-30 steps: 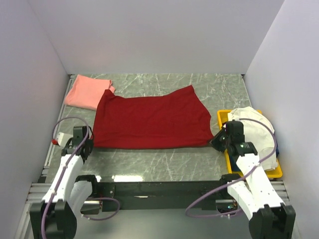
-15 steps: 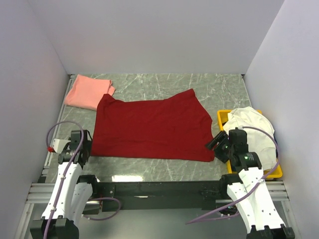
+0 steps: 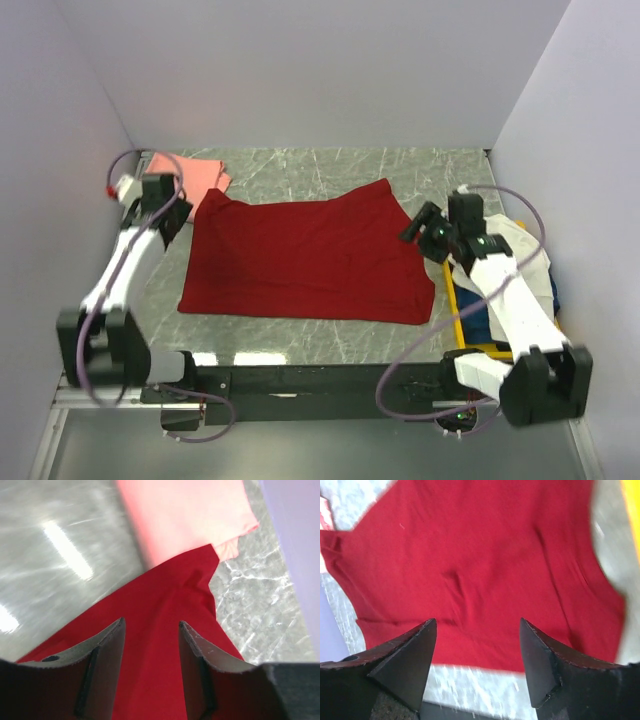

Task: Fold and stack the t-shirts
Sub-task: Fold the tshirt

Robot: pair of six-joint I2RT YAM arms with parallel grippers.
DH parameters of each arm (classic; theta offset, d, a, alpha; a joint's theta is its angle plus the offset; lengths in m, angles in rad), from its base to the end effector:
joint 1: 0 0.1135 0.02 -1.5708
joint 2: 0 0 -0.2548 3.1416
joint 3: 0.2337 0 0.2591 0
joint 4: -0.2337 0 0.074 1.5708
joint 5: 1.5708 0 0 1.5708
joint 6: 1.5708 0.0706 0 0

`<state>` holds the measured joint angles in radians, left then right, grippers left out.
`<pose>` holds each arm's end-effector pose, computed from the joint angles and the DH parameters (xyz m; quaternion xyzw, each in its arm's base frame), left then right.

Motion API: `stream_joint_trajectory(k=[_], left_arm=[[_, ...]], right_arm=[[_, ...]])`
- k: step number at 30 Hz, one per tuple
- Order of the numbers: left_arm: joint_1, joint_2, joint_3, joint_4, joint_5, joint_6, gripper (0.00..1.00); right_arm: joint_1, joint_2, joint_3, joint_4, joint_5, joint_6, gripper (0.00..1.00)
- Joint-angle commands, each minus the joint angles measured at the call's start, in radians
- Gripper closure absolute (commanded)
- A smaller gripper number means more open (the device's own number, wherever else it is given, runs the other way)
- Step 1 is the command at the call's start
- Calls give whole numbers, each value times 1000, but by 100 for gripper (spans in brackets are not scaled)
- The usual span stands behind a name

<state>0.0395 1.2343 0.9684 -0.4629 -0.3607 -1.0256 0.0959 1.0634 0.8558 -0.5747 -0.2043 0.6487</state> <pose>0.2981 0.0367 0.2524 -0.5190 0.7363 -0.0461 0.4316 0.2542 0.0388 0.2421 0.2130 0.8943 0.2267 0.3217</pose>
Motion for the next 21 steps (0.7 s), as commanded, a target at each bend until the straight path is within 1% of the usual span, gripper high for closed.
stream_joint_trajectory(k=[1, 2, 3, 4, 5, 7, 8, 12, 16, 21], left_arm=[[-33, 230, 203, 95, 8, 157, 48], [-35, 282, 245, 92, -6, 170, 48], [-61, 330, 284, 89, -12, 205, 48], [-64, 420, 323, 87, -17, 222, 48], [-73, 463, 398, 76, -33, 237, 48], [-76, 571, 463, 67, -49, 272, 48], [-76, 600, 516, 69, -49, 286, 48], [-81, 750, 645, 64, -49, 364, 48], [-93, 833, 742, 49, -99, 415, 48], [-99, 919, 819, 50, -109, 444, 49]], right_arm=[[30, 163, 138, 170, -4, -63, 27], [33, 194, 161, 186, -3, -72, 27], [37, 225, 182, 214, -3, -84, 27], [39, 283, 228, 222, 3, -93, 27], [39, 314, 253, 226, 22, -110, 28], [39, 389, 316, 236, 37, -129, 28], [38, 414, 333, 237, 43, -138, 28], [38, 526, 409, 268, 42, -141, 28], [38, 593, 440, 297, 11, -127, 29], [41, 670, 468, 319, -4, -116, 30]])
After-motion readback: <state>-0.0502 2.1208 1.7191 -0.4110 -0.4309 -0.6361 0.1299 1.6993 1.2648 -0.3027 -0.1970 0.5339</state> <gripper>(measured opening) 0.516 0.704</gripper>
